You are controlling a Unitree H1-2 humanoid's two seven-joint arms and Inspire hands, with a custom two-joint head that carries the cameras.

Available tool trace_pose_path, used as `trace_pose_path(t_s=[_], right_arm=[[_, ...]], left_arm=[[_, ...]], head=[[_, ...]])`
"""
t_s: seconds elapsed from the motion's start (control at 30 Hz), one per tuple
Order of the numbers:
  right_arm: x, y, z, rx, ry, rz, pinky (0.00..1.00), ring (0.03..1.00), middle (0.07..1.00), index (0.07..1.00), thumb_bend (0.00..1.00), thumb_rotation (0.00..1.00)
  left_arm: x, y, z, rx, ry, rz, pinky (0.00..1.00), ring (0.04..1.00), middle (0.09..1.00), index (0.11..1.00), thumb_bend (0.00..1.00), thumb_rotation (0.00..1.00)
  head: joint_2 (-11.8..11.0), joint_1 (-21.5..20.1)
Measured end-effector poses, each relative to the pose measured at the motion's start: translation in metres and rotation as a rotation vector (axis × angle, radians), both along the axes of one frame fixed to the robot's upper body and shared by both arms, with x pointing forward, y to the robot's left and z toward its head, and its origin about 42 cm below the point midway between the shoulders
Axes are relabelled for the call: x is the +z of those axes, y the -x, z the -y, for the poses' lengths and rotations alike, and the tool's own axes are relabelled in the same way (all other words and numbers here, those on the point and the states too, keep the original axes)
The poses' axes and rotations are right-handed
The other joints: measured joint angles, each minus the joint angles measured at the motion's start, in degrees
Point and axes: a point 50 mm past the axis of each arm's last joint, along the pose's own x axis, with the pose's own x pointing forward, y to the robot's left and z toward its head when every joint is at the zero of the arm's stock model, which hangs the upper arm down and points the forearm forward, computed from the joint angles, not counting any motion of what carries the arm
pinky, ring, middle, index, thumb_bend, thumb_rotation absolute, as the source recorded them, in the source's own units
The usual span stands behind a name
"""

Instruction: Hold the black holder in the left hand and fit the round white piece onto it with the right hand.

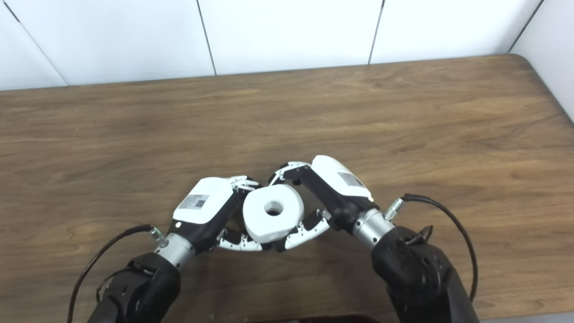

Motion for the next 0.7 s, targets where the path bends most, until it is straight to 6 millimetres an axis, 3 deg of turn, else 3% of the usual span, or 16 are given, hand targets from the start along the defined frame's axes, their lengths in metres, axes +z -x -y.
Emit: trace_pose_path(t_s=[0.7], right_arm=[[0.0028, -0.0042, -0.0055, 0.029, 0.049, -0.006, 0.71, 0.849, 0.743, 0.489, 0.52, 0.16]], left_arm=[[0.0005, -0.0001, 0.0021, 0.006, -0.001, 0.003, 0.83, 0.873, 0.796, 0.486, 0.52, 0.05]], head=[[0.09, 0.26]])
